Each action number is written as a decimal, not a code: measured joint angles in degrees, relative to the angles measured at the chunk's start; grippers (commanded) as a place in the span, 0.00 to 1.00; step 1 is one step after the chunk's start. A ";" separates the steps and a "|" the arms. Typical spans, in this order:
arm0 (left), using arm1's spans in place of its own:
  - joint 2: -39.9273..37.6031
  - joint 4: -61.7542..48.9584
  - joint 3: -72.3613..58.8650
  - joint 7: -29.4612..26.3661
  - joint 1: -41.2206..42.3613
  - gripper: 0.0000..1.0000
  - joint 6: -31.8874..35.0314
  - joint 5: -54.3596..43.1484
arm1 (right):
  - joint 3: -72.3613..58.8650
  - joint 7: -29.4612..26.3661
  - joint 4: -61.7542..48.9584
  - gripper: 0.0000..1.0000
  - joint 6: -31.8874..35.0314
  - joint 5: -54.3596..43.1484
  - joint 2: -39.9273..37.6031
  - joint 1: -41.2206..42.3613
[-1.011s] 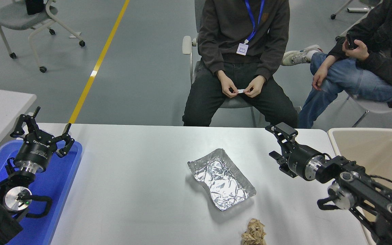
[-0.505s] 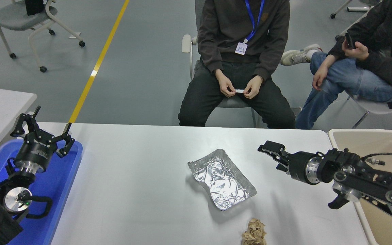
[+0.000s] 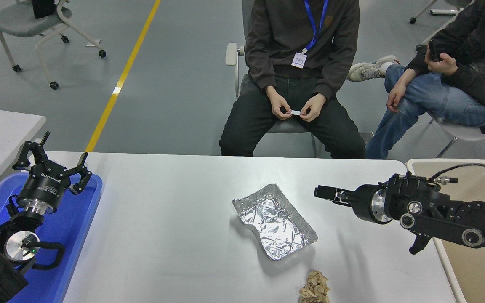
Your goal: Clean the table surface
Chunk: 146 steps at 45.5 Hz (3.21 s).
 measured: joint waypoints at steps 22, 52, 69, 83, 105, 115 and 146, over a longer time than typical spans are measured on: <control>0.00 0.00 0.00 0.00 0.00 1.00 0.01 0.00 | -1.80 3.36 -0.45 1.00 6.53 -8.67 7.19 3.68; 0.00 0.00 0.00 0.00 0.00 1.00 0.01 0.01 | -4.24 5.08 -10.19 0.99 5.28 -17.88 13.74 0.31; 0.00 0.00 -0.04 0.00 -0.04 1.00 0.01 0.00 | -9.65 5.16 -18.19 0.99 -2.99 -17.88 18.72 -2.98; 0.00 0.00 -0.04 0.01 0.00 1.00 0.01 0.00 | -11.07 5.18 -21.22 0.99 -5.31 -17.54 20.13 -5.11; 0.00 0.00 -0.04 0.01 0.00 1.00 0.01 0.00 | -11.71 5.18 -25.14 0.77 -8.30 -17.45 21.62 -8.41; 0.00 0.00 -0.01 0.01 -0.01 1.00 0.01 0.00 | -12.02 5.18 -25.88 0.28 -8.91 -17.44 22.01 -9.03; 0.00 0.00 -0.02 0.01 -0.05 1.00 0.01 0.00 | -15.29 5.24 -25.58 0.00 -8.79 -15.90 22.09 -6.05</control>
